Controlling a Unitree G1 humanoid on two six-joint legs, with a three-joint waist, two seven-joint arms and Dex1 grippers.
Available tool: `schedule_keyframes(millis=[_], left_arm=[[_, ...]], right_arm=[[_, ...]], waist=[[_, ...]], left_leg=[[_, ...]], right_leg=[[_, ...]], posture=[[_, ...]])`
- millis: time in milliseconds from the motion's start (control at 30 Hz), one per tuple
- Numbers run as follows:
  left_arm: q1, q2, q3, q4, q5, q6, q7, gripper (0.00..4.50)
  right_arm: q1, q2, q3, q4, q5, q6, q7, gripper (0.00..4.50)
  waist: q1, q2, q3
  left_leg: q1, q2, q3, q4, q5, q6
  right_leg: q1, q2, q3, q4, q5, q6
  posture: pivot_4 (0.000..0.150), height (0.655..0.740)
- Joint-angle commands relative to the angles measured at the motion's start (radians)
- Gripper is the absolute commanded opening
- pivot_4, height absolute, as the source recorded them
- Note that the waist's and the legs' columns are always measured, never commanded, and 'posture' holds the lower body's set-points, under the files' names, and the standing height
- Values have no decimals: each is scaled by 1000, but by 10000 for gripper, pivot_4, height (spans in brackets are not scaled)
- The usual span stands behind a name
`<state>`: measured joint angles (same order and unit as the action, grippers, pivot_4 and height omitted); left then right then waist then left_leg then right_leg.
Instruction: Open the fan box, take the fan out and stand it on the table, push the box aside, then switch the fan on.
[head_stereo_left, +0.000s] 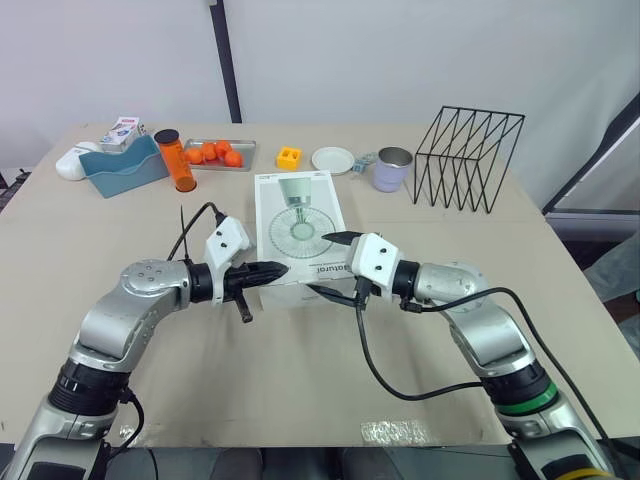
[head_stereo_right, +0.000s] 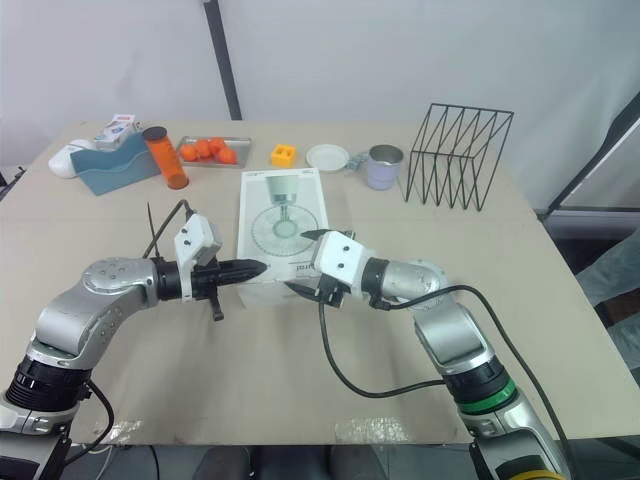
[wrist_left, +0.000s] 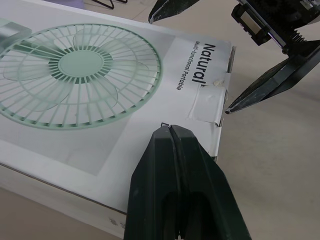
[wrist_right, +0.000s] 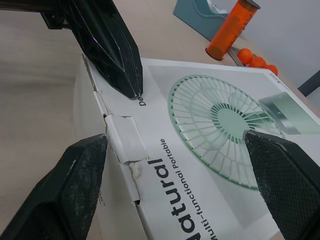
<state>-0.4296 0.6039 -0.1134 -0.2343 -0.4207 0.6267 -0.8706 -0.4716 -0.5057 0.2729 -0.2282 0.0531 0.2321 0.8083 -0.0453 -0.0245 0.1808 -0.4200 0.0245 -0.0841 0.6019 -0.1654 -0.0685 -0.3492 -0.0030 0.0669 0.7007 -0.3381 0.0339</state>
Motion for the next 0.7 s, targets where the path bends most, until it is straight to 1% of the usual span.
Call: schedule_keyframes(millis=[33,367,700], left_arm=[[32,3,-37,48,41,15,12,320],[44,9,-41,40,45,10,7,320],[54,10,-45,36,50,7,-3,320]], right_arm=[[-25,9,-10,3,-5,-26,-5,45000],[-62,21,-50,29,-10,-49,-34,45000],[-130,25,-120,31,13,-19,-72,45000]], waist=[[0,0,0],[0,0,0],[-1,0,0]], left_leg=[[0,0,0,0,0,0],[1,0,0,0,0,0],[3,1,1,-2,0,0]], right_leg=[[0,0,0,0,0,0],[1,0,0,0,0,0],[2,0,1,0,0,-1]], posture=[[1500,7400],[1500,7400],[1500,7400]])
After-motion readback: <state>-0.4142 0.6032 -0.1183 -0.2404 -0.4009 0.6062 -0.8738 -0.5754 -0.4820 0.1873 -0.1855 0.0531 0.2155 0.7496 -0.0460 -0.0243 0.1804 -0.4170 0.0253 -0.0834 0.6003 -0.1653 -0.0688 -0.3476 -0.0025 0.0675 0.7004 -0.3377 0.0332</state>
